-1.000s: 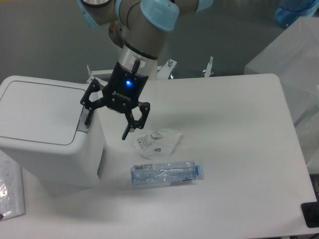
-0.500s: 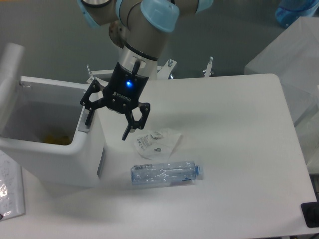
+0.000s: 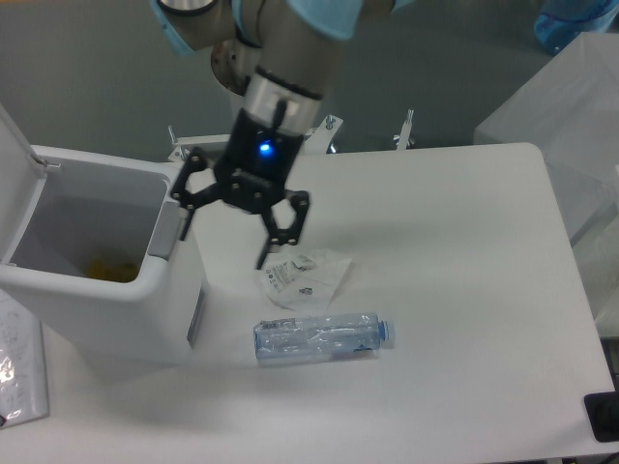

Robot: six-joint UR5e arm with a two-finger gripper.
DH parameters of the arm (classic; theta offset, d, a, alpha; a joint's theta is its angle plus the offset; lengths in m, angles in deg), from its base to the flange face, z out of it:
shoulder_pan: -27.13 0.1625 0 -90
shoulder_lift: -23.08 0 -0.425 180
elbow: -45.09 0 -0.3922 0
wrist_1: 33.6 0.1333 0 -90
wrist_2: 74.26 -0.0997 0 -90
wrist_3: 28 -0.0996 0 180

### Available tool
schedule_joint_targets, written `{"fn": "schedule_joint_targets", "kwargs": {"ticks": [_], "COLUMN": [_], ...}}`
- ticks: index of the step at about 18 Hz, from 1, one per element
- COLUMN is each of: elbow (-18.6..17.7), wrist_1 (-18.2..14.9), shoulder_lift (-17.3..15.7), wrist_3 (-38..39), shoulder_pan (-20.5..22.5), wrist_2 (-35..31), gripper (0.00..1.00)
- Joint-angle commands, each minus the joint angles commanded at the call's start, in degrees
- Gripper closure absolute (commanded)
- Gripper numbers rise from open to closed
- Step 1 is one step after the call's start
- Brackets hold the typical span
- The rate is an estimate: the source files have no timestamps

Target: Open the trash can

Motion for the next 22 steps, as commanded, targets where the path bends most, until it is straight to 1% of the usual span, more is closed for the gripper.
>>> {"fn": "schedule_joint_targets", "kwargs": {"ticks": [2,4,6,7,8,10,12,14,15,16,17,18,20,22], "elbow": [0.09,-0.44,-0.79,-0.88,-0.79,-0.18,-0.26,0.0,1.22,3.06,4.47,5.44,5.63,5.8], "wrist_1": [0.0,0.17,0.09,0.09,0.09,0.0,-0.17,-0.44,-0.61,-1.05,-1.14,-1.49,-2.89,-3.69], "shoulder_lift": [2.28,5.0,7.64,8.52,9.14,9.41,9.67,11.07,12.3,13.44,14.41,15.03,15.38,16.17], "wrist_3": [-5.61,-11.85,-16.43,-18.45,-19.6,-20.14,-20.32,-20.93,-21.02,-21.02,-21.2,-21.29,-22.86,-25.84], "shoulder_pan": [3.17,7.2,10.64,11.78,12.58,12.67,12.5,12.15,11.19,9.35,7.51,6.79,6.61,6.09], "wrist_2": [0.0,0.0,-0.17,-1.05,-3.58,-9.38,-12.82,-16.5,-19.48,-21.77,-23.45,-24.51,-26.01,-29.42], "gripper": [0.0,0.0,0.0,0.0,0.0,0.0,0.0,0.0,0.0,0.0,0.0,0.0,0.0,0.0]}}
